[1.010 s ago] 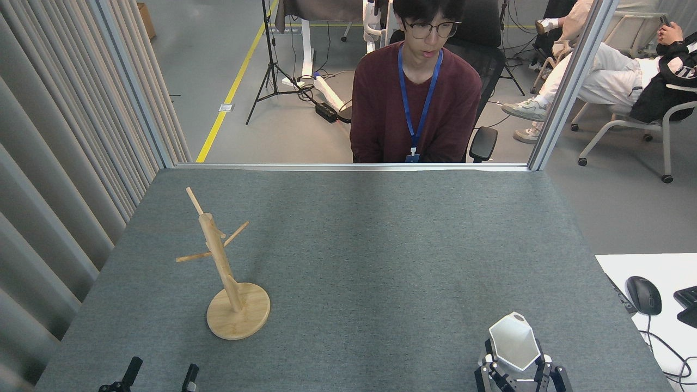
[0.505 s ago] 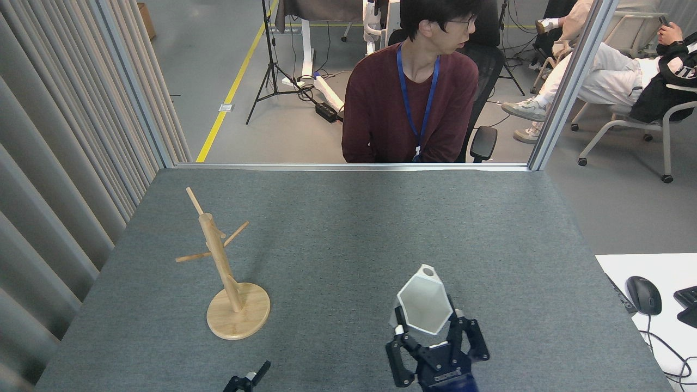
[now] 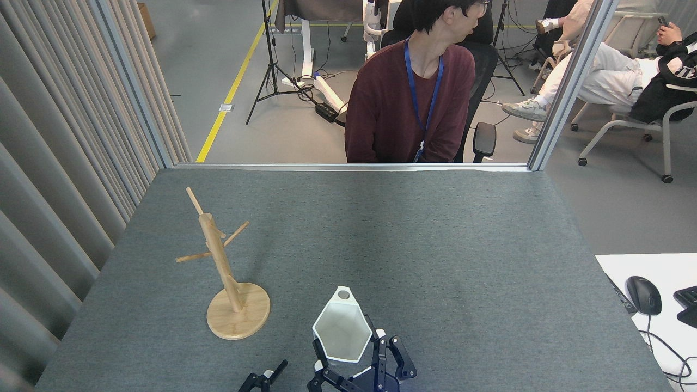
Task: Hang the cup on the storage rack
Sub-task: 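Carry the white cup with the right gripper toward the left gripper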
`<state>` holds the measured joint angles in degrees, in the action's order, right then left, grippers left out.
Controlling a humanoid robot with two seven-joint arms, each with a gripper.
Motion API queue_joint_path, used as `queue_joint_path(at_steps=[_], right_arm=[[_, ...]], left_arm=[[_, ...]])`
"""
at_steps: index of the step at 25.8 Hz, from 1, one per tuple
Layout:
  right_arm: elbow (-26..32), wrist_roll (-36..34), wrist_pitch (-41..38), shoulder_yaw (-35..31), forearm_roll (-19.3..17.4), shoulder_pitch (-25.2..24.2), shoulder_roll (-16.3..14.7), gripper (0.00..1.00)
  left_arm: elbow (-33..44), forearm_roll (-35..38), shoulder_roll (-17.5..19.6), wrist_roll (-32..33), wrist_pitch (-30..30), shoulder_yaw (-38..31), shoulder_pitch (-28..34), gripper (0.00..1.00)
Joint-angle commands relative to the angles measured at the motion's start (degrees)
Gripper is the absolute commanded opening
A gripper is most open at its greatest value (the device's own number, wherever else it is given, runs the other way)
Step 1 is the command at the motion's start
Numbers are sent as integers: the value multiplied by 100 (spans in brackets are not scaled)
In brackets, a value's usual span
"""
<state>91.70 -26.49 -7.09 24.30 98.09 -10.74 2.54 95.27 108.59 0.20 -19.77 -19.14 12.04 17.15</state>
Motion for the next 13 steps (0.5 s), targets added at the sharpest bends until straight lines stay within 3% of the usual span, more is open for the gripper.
queue_joint_path(at_steps=[1, 13], right_arm=[[-135, -58, 77, 251, 132, -51, -17, 58], [-434, -163, 217, 778, 308, -130, -35, 58]], left_arm=[[0, -4, -56, 0, -2, 1, -53, 99], [114, -13, -56, -9, -10, -17, -106, 99]])
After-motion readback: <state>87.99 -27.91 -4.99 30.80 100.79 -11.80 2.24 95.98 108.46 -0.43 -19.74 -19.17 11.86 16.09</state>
